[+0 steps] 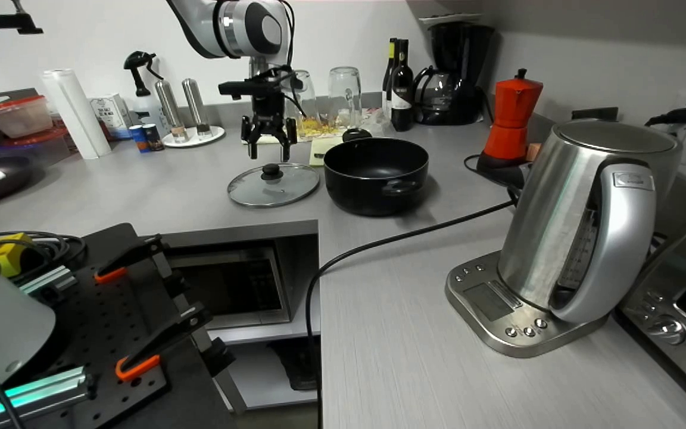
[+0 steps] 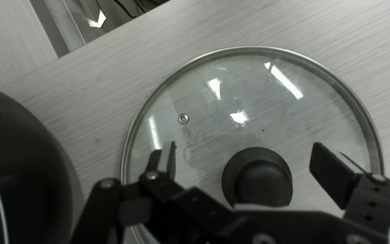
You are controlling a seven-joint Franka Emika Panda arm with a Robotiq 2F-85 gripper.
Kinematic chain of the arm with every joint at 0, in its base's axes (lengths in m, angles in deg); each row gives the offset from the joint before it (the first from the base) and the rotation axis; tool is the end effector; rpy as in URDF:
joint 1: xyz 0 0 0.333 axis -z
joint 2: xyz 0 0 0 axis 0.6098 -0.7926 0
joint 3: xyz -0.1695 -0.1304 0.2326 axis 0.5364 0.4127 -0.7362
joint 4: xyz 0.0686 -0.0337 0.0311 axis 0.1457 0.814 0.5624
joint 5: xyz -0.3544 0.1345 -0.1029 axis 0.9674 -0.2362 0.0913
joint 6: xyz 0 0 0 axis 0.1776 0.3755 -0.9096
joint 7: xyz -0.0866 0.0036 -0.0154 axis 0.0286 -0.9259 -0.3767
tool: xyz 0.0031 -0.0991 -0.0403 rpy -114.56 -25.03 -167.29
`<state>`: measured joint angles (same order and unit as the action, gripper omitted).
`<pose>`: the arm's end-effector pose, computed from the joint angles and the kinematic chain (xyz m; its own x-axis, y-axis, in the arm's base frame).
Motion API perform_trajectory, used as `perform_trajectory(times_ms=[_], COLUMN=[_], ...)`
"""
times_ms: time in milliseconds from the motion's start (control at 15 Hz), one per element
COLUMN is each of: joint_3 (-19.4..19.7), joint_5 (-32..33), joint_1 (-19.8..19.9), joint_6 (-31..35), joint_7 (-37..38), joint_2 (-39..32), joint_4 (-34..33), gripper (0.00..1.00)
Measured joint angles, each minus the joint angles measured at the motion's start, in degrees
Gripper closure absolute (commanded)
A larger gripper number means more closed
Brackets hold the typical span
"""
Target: Put the glass lid on the black pot.
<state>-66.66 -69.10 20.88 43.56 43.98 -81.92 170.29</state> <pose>0.5604 0.2723 0.1580 0.8507 0.4254 -0.3089 0.4574 -0.8885 0.0359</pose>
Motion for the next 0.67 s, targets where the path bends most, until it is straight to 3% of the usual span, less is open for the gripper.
perform_trajectory(times_ms=[667], joint_3=[-1.5], joint_5=[0.2], joint_1=[-0.8], joint_6=[-4.3], joint_7=[-10.8], joint_2=[-3.1], joint_4=[-3.0], gripper=[0.00])
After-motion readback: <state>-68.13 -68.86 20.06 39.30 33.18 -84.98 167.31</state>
